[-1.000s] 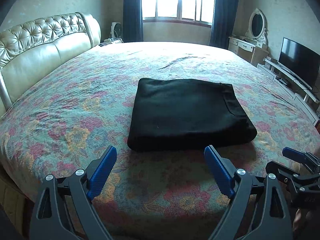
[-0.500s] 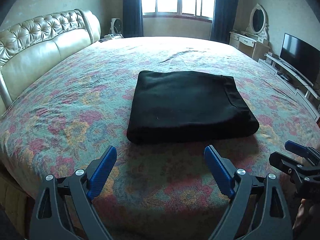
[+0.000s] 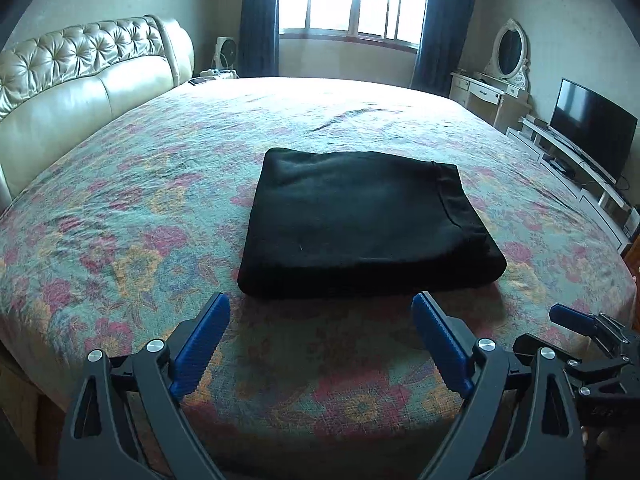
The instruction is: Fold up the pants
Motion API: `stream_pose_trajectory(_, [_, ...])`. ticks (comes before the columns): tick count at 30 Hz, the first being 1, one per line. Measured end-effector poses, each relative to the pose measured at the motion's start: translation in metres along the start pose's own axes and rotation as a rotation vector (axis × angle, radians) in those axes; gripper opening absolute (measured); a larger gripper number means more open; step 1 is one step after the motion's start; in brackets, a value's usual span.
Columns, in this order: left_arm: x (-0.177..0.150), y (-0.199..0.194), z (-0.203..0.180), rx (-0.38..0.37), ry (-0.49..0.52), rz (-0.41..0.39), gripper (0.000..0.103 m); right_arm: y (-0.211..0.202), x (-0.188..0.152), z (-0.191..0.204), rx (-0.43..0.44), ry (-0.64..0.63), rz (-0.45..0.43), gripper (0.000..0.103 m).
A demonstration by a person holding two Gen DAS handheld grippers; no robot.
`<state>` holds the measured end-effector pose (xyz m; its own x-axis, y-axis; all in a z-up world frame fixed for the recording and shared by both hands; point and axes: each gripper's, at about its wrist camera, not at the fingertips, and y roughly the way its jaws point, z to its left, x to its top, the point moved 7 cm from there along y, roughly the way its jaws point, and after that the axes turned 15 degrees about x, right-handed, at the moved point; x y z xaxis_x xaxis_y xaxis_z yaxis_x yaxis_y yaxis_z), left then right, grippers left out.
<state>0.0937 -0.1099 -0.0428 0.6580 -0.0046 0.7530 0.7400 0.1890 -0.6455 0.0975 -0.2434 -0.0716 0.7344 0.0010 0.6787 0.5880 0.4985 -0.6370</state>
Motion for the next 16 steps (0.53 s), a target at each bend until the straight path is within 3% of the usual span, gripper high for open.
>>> stream_pose_trajectory(5, [-0.004, 0.006, 0.001, -0.01, -0.003, 0.038, 0.091, 0.002, -0.001, -0.004, 0.005, 0.014, 0.006, 0.097])
stream_pose_trajectory(16, [-0.006, 0.004, 0.002, -0.004, -0.069, 0.04, 0.091, 0.005, -0.005, -0.01, 0.011, 0.033, 0.018, 0.097])
